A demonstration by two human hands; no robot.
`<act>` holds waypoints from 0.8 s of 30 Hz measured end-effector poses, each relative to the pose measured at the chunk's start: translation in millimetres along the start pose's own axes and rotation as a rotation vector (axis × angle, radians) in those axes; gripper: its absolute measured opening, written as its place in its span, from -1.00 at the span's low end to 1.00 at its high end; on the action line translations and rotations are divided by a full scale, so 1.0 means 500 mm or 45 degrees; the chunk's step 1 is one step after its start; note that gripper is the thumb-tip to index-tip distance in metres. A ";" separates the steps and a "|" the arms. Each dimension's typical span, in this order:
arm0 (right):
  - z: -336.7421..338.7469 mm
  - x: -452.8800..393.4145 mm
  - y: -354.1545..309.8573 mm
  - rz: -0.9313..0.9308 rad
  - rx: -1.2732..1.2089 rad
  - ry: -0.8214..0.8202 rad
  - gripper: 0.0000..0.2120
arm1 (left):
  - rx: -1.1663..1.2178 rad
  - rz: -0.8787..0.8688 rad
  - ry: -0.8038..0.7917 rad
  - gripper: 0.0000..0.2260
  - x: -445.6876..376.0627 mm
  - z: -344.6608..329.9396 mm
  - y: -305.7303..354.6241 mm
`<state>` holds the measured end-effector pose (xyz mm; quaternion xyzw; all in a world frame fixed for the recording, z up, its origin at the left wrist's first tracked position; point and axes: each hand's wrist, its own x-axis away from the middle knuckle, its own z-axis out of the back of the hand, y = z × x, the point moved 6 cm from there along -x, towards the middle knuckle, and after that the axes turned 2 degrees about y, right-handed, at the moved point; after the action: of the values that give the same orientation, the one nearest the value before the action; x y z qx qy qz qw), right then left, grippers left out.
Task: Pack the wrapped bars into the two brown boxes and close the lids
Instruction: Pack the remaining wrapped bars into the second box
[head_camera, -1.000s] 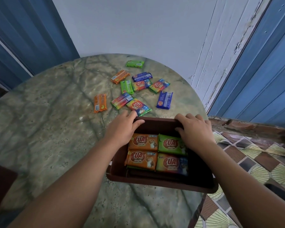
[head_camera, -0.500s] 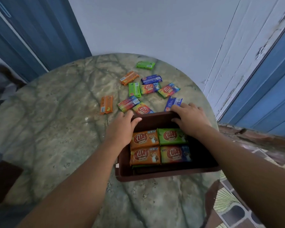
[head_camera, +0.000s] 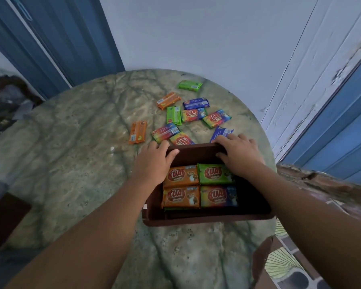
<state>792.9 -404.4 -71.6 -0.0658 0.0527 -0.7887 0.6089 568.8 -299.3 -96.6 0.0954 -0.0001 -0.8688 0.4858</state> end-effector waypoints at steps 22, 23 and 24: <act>-0.063 -0.267 0.081 0.141 -0.019 -0.620 -0.45 | 0.075 0.492 -0.629 -0.37 -0.247 -0.091 0.084; -0.078 -0.272 0.083 0.206 0.103 -0.672 -0.35 | 0.086 0.542 -0.660 -0.33 -0.250 -0.105 0.082; -0.089 -0.277 0.083 0.273 0.214 -0.698 -0.29 | 0.102 0.600 -0.685 -0.29 -0.251 -0.117 0.077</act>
<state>859.4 -280.9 -127.6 -0.2198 -0.1723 -0.6745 0.6834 674.8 -208.5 -129.5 -0.1202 -0.1840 -0.7263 0.6513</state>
